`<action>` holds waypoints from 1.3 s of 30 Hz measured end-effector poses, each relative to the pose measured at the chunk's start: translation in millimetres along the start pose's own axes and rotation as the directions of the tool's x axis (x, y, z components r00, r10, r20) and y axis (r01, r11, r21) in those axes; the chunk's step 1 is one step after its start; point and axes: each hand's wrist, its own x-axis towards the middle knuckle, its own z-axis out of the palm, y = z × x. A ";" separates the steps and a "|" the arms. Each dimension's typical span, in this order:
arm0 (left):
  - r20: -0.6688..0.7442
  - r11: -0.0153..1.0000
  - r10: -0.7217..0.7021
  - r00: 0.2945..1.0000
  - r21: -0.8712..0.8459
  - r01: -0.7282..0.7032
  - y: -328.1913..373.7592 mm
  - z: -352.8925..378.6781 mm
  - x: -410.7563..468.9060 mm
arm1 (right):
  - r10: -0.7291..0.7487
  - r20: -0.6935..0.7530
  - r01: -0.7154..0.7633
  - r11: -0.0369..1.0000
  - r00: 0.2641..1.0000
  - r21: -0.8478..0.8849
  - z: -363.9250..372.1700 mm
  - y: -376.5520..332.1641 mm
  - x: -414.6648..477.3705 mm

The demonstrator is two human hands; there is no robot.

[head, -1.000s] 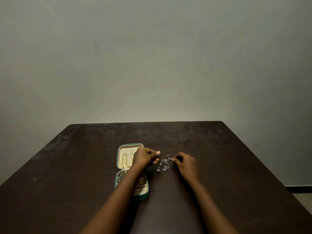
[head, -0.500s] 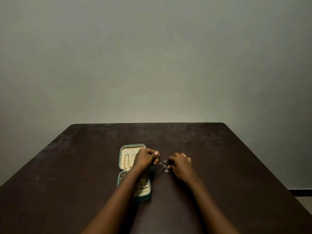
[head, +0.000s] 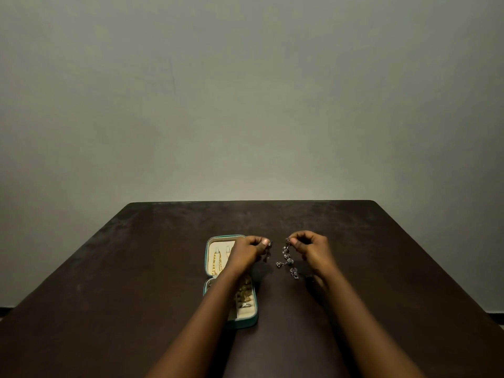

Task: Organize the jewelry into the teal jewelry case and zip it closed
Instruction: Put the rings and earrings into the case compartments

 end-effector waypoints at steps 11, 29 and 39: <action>0.100 0.885 -0.132 0.986 -0.436 0.162 20.7 6.6 -8.7 | 0.198 0.074 -0.211 0.880 0.977 0.425 3.2 -21.7 -2.1; 0.101 0.866 -0.092 0.991 -0.483 0.130 39.2 3.9 -24.0 | 0.228 0.073 -0.239 0.913 0.971 0.331 12.6 -45.8 -21.5; 0.166 0.936 -0.005 0.986 -0.347 0.063 37.6 -0.3 -29.7 | 0.079 0.057 -0.088 0.980 0.995 0.181 16.1 -44.3 -32.2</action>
